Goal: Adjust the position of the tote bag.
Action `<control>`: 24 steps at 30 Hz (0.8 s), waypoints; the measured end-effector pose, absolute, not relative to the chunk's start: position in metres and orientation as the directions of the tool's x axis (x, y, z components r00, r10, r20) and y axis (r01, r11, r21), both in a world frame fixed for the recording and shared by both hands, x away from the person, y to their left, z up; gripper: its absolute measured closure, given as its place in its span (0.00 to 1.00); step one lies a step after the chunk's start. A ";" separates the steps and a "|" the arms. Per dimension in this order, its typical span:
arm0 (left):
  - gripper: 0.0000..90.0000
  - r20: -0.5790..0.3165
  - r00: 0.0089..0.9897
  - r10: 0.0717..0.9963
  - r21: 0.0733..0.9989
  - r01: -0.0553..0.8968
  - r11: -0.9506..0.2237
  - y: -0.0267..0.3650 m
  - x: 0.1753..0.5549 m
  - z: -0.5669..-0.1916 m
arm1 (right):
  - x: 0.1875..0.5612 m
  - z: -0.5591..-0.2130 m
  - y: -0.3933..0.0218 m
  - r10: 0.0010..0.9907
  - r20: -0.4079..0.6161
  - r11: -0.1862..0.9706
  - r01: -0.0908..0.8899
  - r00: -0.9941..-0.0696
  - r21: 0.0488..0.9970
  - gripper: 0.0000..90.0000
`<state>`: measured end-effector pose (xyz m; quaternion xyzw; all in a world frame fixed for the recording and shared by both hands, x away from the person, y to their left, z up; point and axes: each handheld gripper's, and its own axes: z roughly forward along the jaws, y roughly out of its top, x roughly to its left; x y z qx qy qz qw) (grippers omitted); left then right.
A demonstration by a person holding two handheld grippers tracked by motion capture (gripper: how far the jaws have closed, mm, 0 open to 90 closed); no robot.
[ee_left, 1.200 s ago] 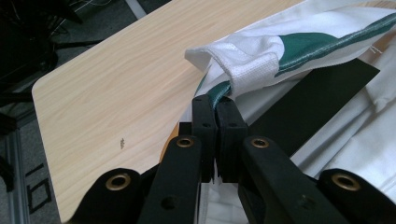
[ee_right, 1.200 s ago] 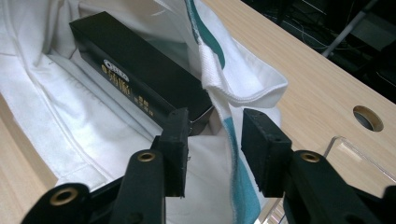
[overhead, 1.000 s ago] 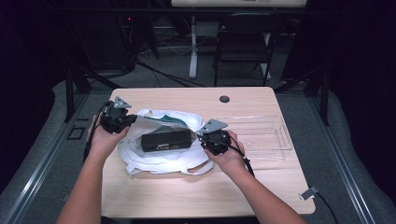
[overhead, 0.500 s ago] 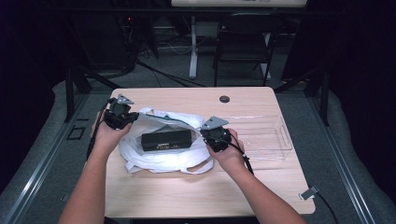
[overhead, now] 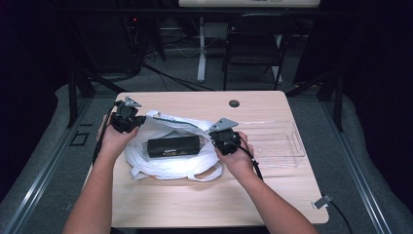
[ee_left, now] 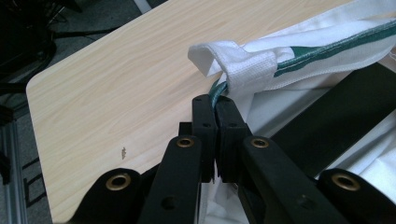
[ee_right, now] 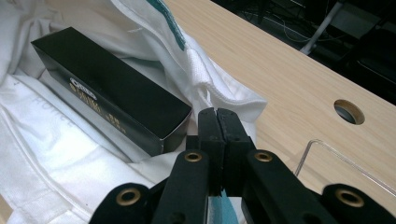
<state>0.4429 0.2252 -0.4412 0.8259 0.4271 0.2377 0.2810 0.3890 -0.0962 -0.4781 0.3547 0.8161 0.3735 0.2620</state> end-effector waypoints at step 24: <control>0.98 0.138 0.521 0.842 0.668 0.579 -0.468 0.221 0.451 -0.452 | 0.400 -0.486 -0.087 0.774 -0.149 0.465 0.393 -0.616 0.793 1.00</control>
